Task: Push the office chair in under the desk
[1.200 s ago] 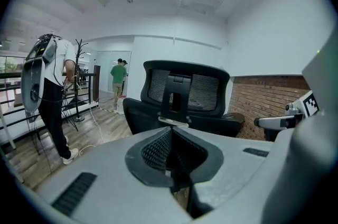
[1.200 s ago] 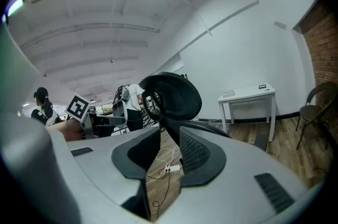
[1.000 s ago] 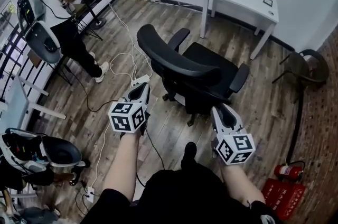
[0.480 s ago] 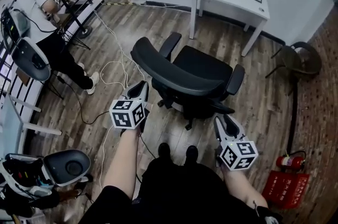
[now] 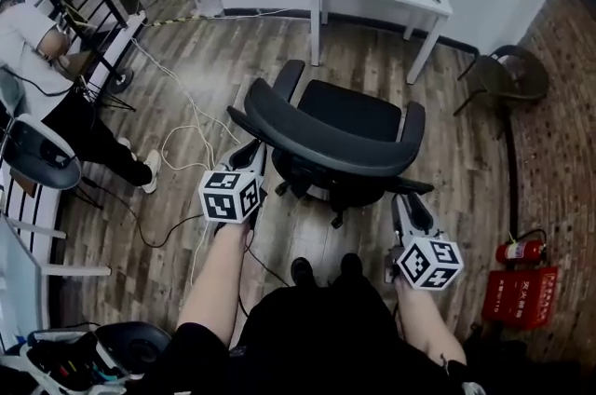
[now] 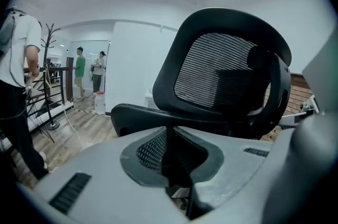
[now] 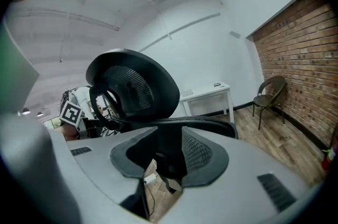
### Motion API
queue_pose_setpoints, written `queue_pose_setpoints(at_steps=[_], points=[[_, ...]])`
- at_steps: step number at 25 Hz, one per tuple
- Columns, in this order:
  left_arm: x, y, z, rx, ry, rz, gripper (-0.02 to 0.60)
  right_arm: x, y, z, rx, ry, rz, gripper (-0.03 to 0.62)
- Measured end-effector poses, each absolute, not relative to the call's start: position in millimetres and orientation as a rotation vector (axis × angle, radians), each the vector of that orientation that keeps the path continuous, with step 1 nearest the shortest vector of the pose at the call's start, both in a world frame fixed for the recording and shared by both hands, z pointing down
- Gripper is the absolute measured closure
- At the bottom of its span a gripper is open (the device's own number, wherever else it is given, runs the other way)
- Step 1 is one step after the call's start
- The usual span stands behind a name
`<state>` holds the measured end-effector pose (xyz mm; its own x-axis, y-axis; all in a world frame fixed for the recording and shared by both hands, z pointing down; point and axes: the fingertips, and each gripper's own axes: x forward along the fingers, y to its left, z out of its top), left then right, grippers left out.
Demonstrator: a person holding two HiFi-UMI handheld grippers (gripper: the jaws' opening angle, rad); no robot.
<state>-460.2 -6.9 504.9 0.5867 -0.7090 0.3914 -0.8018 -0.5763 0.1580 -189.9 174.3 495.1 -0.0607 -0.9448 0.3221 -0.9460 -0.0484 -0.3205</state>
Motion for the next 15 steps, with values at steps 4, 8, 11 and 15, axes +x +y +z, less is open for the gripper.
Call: queue_pose_setpoints(at_steps=[4, 8, 11, 15], points=[[-453.7, -17.9, 506.0, 2.541, -1.171, 0.43, 0.558, -184.7, 169.3, 496.3, 2.255, -2.098, 0.733, 0.464], [-449.4, -22.5, 503.6, 2.561, -1.131, 0.444, 0.559, -179.9, 167.0, 494.6, 2.345, -2.016, 0.712, 0.484], [-449.4, -28.6, 503.9, 2.582, -1.109, 0.448, 0.558, -178.7, 163.4, 495.7, 2.381, -1.978, 0.701, 0.51], [-439.3, -38.8, 505.4, 2.589, -1.084, 0.429, 0.552, -168.6, 155.6, 498.2, 2.414, -1.96, 0.709, 0.519]])
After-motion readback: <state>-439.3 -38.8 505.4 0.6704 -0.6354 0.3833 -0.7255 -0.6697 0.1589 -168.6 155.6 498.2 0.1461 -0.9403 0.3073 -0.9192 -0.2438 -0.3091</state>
